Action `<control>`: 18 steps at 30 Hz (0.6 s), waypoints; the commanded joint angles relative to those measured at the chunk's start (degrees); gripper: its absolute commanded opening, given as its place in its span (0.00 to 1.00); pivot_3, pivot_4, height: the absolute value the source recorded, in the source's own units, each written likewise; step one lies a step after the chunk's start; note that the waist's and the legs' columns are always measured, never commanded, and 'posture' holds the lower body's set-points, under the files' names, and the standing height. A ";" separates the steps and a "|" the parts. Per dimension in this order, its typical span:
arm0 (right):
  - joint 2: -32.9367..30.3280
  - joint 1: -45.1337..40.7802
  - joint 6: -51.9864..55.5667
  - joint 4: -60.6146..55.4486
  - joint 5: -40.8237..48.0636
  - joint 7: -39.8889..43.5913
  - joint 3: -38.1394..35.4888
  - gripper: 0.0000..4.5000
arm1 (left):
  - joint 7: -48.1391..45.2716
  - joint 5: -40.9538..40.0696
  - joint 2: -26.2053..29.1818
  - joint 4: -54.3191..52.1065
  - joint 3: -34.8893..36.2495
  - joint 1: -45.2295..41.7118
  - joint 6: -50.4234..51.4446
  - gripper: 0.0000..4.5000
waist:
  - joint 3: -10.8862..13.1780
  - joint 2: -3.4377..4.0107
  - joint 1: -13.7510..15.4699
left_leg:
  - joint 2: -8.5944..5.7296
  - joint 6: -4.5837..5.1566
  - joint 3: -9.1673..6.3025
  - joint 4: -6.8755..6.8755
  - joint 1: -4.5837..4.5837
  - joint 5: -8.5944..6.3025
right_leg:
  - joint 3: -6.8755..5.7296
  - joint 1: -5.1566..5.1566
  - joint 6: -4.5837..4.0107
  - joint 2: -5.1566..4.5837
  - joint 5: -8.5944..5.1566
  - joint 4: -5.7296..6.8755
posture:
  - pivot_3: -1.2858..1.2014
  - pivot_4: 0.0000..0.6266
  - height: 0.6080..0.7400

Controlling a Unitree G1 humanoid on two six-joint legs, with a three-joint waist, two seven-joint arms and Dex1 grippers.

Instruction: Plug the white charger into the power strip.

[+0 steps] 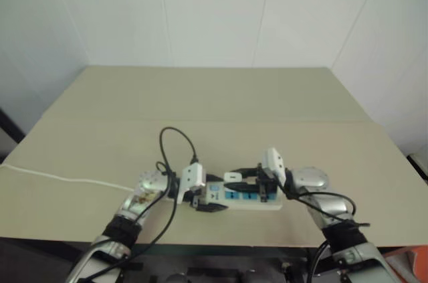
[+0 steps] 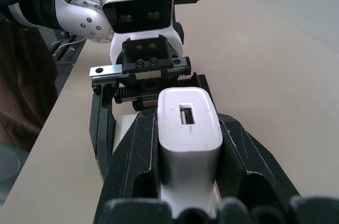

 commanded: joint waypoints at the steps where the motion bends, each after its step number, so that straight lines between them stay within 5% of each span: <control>1: -5.81 2.63 0.90 6.75 -3.79 -1.24 -2.75 0.26 | -0.71 2.38 3.97 0.47 -0.27 2.82 0.67 0.73 | 0.00 0.00 0.00 | 0.00 0.00 0.00 0.00 -0.01 0.00 | 0.00 0.00 0.00 0.00 0.00 -0.01 | 0.52 0.24 1.00; 18: -0.18 -2.26 2.14 5.75 -4.50 -1.51 3.50 0.26 | 0.10 2.38 3.47 0.07 -0.86 2.53 0.63 0.73 | 0.00 0.00 -1.27 | 0.04 0.00 0.01 -0.18 0.25 0.00 | 0.02 0.08 0.01 0.04 -0.06 0.03 | 0.52 0.24 1.00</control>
